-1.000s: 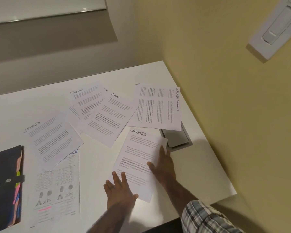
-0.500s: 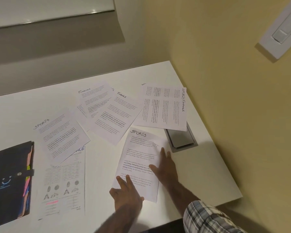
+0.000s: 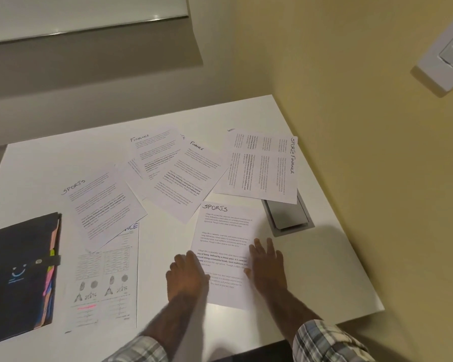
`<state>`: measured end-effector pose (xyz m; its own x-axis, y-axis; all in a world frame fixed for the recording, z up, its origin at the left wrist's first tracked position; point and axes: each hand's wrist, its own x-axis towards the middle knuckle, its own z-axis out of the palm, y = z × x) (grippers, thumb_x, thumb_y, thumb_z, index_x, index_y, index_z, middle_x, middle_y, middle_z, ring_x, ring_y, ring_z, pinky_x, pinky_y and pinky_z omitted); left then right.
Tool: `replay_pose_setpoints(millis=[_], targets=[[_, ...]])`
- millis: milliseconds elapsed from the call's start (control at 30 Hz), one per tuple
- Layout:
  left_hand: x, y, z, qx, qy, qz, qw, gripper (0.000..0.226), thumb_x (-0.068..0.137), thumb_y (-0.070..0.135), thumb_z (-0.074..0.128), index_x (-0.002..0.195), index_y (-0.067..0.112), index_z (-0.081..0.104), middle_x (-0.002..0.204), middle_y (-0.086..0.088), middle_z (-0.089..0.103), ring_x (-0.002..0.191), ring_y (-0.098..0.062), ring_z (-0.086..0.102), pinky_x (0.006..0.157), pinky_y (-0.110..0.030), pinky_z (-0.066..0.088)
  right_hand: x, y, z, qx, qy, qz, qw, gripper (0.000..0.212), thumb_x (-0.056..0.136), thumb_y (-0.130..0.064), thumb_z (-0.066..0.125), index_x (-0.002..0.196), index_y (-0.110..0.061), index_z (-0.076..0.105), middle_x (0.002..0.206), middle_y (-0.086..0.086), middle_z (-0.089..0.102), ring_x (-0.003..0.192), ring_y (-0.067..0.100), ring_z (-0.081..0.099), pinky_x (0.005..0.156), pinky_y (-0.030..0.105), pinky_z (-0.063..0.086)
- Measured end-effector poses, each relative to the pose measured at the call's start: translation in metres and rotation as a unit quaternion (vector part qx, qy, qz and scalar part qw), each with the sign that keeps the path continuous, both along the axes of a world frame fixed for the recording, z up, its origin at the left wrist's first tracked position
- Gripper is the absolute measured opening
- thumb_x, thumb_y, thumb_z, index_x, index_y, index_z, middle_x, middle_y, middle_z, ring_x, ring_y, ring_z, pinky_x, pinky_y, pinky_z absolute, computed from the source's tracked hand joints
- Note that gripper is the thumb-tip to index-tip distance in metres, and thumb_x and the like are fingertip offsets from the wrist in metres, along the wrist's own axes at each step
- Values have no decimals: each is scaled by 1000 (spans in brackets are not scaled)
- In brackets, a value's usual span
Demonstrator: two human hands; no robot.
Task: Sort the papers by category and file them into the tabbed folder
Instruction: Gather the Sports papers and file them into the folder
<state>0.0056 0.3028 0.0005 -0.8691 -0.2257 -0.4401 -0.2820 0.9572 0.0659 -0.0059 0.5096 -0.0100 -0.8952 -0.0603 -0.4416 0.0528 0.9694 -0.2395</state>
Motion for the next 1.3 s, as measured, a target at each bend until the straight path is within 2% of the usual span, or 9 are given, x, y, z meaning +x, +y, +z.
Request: replay_pose_setpoints(millis=[333,500,633,733,800,867,967,1100,1300], targets=[[-33,1,-7,286,22,199,937,33,84,29,72,110,21,55,96,4,64,91,-24,64,79,-33,51,3,0,-1,-23,-16,-24,999,66,104,-31,50,161,-22,19,172,-2,3,158,29,-4,125,51,9],[-51,-8,-3,316,31,188,930,20,97,18,57,80,10,64,78,-4,68,73,-26,62,69,-36,52,5,7,-7,-128,67,-109,984,61,94,-35,67,148,-16,47,158,4,43,148,26,36,120,38,30],[-53,-23,20,499,13,256,828,24,101,19,59,82,6,67,70,-14,61,65,-25,54,62,-35,45,-3,11,6,-271,65,-290,916,61,87,-41,75,139,-15,55,130,2,63,106,20,67,87,32,55],[-49,-36,39,635,-22,306,709,22,102,12,57,113,-3,69,107,-22,75,97,-40,71,89,-51,56,-16,8,19,-409,-36,-361,837,45,84,-38,80,119,-14,64,101,9,73,77,14,67,64,30,50],[-46,-42,51,661,-23,301,687,26,103,9,54,121,-5,66,117,-25,73,110,-42,69,98,-54,54,-26,2,33,-476,-78,-369,794,15,90,-23,75,95,-10,71,82,5,73,58,9,59,53,26,43],[-41,-47,57,656,-14,295,695,26,102,9,54,122,-3,67,114,-22,74,107,-39,71,96,-49,56,-36,-5,42,-493,-54,-384,779,10,90,-10,71,84,-2,72,69,-1,69,52,7,55,49,19,41],[-32,-64,52,598,21,289,748,25,100,22,63,113,2,73,79,-8,75,59,-21,64,63,-28,51,-53,-13,48,-503,-24,-390,771,23,85,-10,75,73,5,64,66,1,66,62,15,56,56,21,42],[-20,-88,56,570,41,330,751,29,93,26,73,94,-3,72,99,-21,77,84,-34,69,82,-47,55,-67,-29,56,-492,-25,-343,800,42,72,-28,79,81,9,63,71,6,66,68,18,57,66,32,44],[-18,-116,55,530,77,333,776,27,90,30,74,69,16,62,72,-14,61,65,-22,51,62,-33,44,-77,-48,55,-443,-18,-284,850,21,87,-19,73,79,0,69,74,15,69,67,22,57,63,36,46]])
